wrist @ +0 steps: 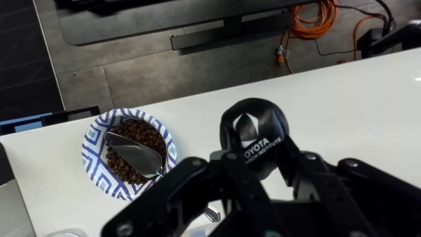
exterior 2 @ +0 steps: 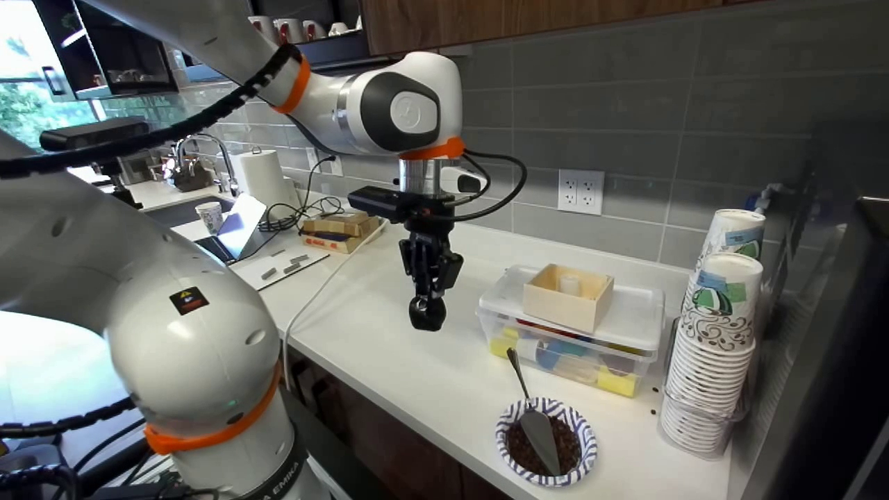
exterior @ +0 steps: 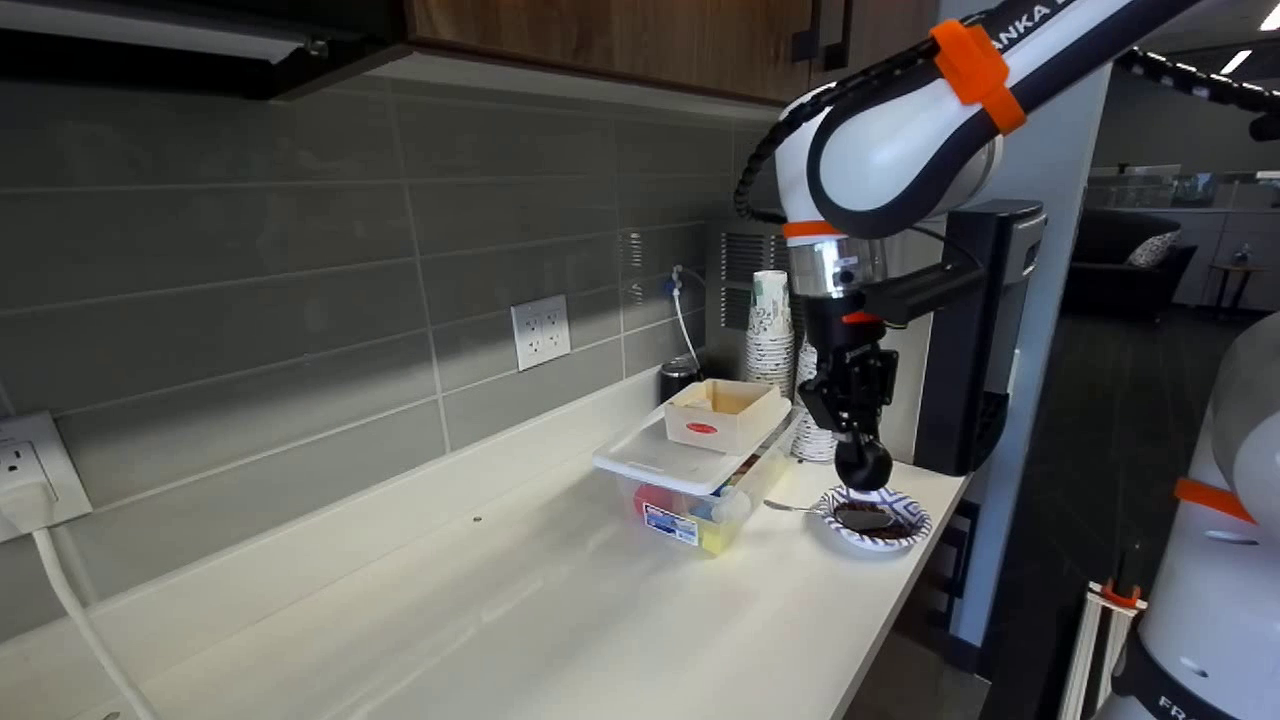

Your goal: Remove the black object from the wooden box and put it on the counter

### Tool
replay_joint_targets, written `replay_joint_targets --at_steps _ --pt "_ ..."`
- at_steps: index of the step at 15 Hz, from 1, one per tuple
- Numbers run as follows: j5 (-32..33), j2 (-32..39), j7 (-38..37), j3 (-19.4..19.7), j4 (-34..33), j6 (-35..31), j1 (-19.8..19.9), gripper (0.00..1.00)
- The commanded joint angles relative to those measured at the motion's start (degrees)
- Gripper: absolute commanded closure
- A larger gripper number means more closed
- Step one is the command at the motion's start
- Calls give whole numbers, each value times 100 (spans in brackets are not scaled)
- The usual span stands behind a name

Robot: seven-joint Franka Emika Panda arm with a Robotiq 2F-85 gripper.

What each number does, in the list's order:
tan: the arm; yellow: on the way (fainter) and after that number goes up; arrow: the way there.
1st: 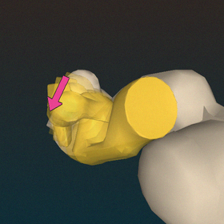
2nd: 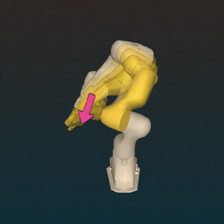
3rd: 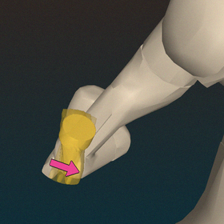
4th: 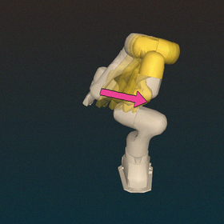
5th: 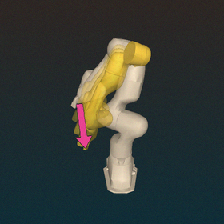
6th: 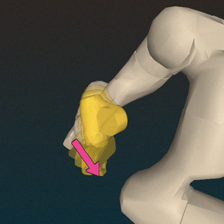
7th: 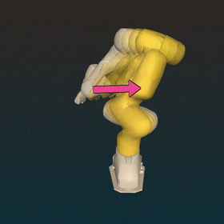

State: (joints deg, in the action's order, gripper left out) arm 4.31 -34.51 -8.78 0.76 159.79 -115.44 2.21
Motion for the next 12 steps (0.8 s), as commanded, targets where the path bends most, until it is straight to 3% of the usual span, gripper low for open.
replay_joint_targets --at_steps 1,6,12 --pt "-300 253 -158 -6 -11 -975 50 92" --pt "-241 1235 -296 -69 -29 -2731 148 92" --pt "-200 2491 -303 -54 -31 -3902 151 92"
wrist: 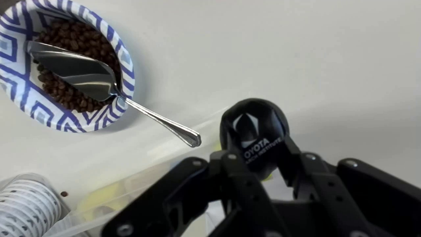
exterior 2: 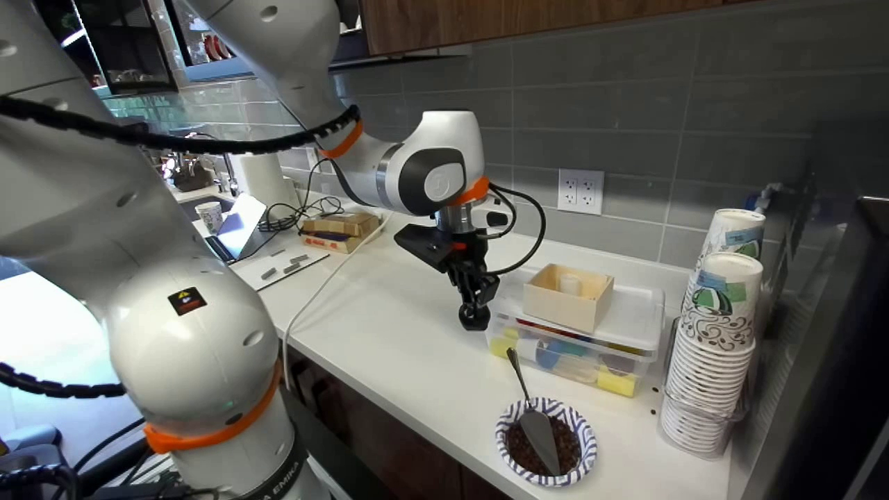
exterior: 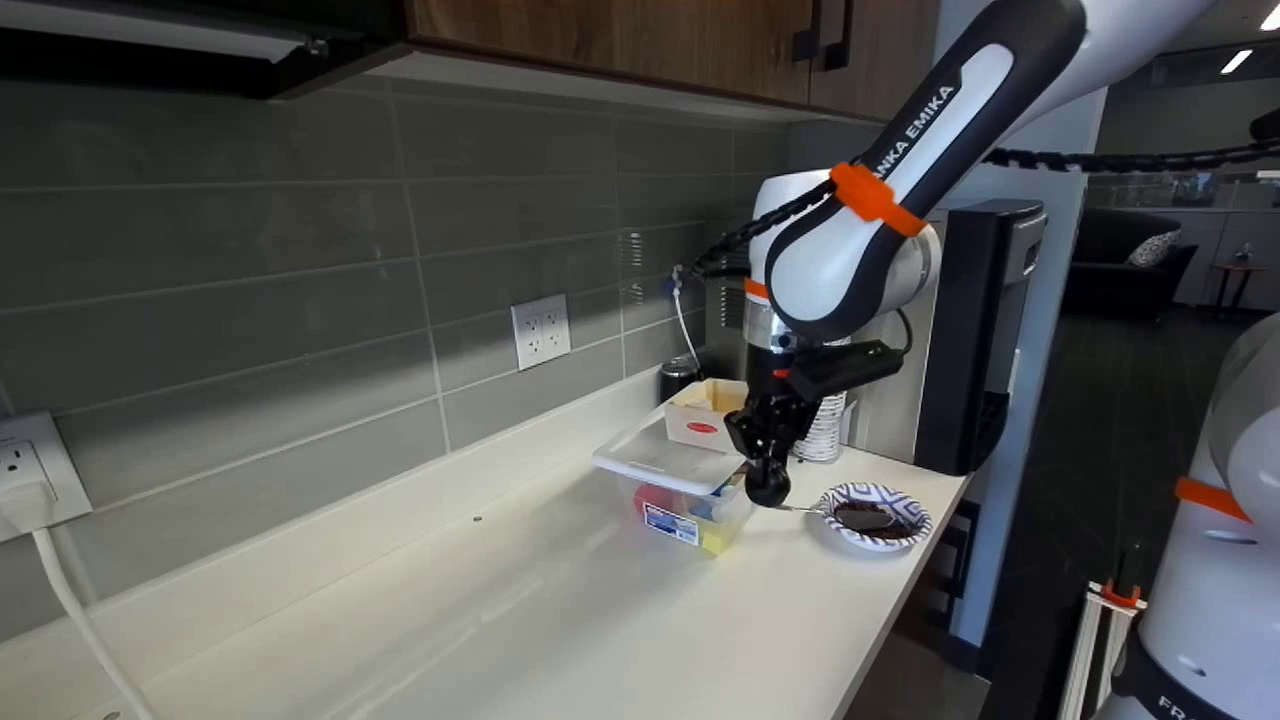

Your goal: Remove the black object from the wooden box and put it on the counter

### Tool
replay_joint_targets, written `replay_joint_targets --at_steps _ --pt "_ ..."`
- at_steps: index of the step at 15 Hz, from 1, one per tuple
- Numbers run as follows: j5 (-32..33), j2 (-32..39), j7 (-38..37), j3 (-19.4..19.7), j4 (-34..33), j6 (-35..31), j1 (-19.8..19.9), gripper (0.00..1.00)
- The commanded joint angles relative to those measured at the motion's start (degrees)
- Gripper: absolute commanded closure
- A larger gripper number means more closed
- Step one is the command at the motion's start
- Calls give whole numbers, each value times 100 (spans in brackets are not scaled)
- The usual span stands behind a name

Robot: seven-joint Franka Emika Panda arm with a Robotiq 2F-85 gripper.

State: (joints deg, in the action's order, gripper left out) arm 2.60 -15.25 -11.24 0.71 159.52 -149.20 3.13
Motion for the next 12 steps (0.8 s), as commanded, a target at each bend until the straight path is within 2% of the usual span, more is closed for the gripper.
replay_joint_targets --at_steps 1,2,3,5,9,10,12 --pt "17 722 -85 -46 -5 -675 77 92" --pt "44 895 -116 -38 -5 -868 86 92" --pt "61 1053 -136 -20 -7 -1018 96 44" --pt "93 1265 -162 29 -15 -1229 113 37" --pt "-32 1483 -107 120 -48 -1290 77 5" --pt "-29 1492 -106 137 -58 -1246 71 1" --pt "-38 1538 -99 154 -71 -1274 59 0"
